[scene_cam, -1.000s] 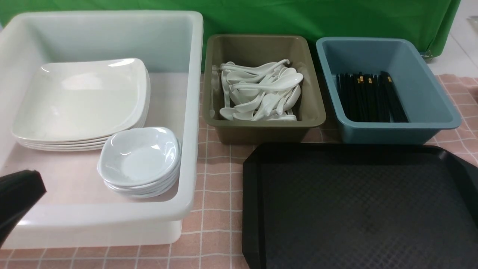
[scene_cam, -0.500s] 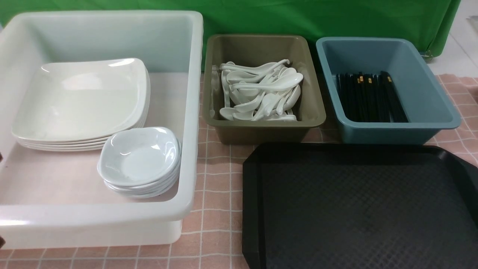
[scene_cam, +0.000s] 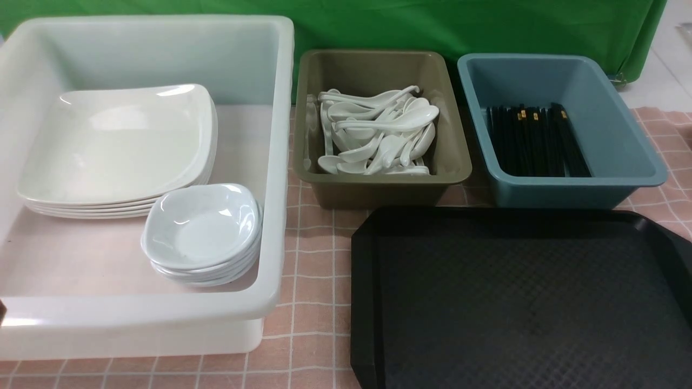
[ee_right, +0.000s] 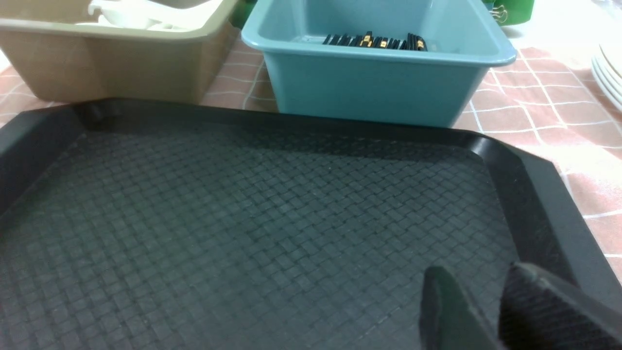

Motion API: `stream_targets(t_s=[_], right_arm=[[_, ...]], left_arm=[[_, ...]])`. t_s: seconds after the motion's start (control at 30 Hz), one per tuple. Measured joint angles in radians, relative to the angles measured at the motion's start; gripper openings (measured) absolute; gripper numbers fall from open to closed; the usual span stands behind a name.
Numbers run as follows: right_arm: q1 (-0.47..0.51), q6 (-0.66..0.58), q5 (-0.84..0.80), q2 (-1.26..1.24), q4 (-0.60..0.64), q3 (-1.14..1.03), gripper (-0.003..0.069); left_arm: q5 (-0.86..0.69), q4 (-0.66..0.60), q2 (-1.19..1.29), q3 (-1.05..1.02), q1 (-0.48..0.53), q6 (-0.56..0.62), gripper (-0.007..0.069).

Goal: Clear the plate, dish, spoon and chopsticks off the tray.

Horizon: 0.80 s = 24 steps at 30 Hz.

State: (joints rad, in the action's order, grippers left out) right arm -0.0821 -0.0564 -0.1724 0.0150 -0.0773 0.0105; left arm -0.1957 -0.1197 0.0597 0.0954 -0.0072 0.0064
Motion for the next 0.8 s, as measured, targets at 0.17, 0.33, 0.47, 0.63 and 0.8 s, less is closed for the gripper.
stream_targets(t_s=[0.17, 0.33, 0.47, 0.63, 0.8], right_arm=[[0.000, 0.000, 0.000, 0.000, 0.000, 0.000, 0.0239], [0.000, 0.000, 0.000, 0.000, 0.000, 0.000, 0.0239], [0.000, 0.000, 0.000, 0.000, 0.000, 0.000, 0.0239], [0.000, 0.000, 0.000, 0.000, 0.000, 0.000, 0.0239], [0.000, 0.000, 0.000, 0.000, 0.000, 0.000, 0.0239]], left_arm=[[0.019, 0.051, -0.055, -0.087, -0.004, -0.012, 0.0004], [-0.008, 0.054, -0.060, -0.099, -0.005, -0.038, 0.0004], [-0.019, 0.056, -0.060, -0.100, -0.005, -0.041, 0.0004], [-0.019, 0.059, -0.060, -0.101, -0.005, -0.041, 0.0004], [-0.019, 0.061, -0.060, -0.101, -0.005, -0.042, 0.0004]])
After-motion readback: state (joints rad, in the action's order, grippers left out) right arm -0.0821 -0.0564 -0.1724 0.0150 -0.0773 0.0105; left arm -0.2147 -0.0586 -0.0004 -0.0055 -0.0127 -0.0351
